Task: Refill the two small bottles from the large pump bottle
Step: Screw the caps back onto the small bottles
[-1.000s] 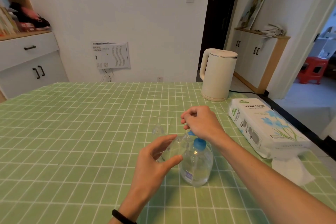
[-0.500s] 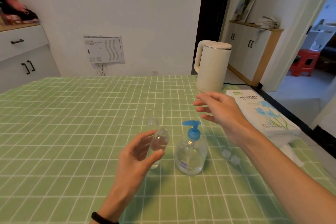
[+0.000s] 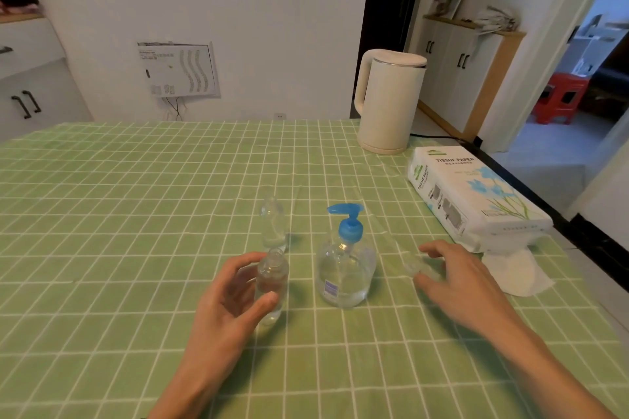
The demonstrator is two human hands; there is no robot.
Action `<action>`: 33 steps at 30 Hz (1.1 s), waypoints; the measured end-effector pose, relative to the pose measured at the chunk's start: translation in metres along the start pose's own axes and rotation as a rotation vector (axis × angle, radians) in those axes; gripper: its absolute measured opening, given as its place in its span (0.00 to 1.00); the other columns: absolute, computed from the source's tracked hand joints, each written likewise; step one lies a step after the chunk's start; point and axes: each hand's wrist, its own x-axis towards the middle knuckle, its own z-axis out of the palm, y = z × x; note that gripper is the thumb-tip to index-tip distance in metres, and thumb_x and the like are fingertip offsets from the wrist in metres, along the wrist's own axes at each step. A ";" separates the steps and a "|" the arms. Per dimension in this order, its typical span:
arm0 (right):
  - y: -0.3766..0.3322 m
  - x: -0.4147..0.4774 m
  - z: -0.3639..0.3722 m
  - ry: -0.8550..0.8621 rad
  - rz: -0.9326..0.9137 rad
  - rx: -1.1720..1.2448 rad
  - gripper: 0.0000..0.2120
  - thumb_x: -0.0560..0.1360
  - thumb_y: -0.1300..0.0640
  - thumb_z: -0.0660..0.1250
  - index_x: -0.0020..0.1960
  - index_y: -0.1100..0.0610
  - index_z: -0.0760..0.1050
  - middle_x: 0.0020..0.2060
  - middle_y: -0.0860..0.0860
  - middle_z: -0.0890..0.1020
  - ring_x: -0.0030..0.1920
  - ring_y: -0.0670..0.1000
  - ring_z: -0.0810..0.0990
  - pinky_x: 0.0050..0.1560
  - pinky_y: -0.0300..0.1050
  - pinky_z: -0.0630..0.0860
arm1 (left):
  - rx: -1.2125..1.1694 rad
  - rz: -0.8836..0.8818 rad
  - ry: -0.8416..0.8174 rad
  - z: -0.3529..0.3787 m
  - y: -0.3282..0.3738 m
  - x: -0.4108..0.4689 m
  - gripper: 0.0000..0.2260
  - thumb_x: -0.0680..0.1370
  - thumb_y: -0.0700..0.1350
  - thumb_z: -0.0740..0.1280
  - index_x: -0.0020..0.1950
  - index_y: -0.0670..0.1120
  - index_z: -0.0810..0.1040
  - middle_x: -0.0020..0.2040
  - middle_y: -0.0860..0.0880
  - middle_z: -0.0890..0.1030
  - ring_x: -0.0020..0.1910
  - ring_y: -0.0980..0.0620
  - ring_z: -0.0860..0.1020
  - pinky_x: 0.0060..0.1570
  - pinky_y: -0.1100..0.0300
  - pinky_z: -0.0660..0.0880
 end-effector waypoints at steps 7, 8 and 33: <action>0.013 -0.006 0.015 0.080 0.020 -0.064 0.18 0.78 0.56 0.75 0.67 0.52 0.77 0.61 0.50 0.81 0.58 0.51 0.81 0.59 0.51 0.79 | -0.021 0.009 0.006 -0.001 -0.005 -0.005 0.20 0.75 0.39 0.77 0.63 0.53 0.80 0.64 0.48 0.85 0.64 0.47 0.84 0.64 0.53 0.80; 0.015 -0.007 0.017 0.107 0.009 -0.060 0.15 0.78 0.56 0.74 0.64 0.52 0.78 0.58 0.50 0.82 0.54 0.51 0.81 0.55 0.50 0.79 | -0.028 0.011 0.005 -0.002 -0.006 -0.006 0.20 0.75 0.40 0.78 0.64 0.53 0.79 0.65 0.48 0.85 0.64 0.47 0.84 0.63 0.55 0.81; -0.070 -0.066 0.009 -0.175 -0.399 0.747 0.14 0.75 0.62 0.77 0.53 0.44 0.86 0.51 0.42 0.88 0.49 0.45 0.86 0.47 0.32 0.79 | 0.263 0.143 -0.086 0.008 0.002 -0.023 0.24 0.71 0.45 0.80 0.65 0.59 0.83 0.63 0.60 0.85 0.65 0.59 0.82 0.65 0.68 0.75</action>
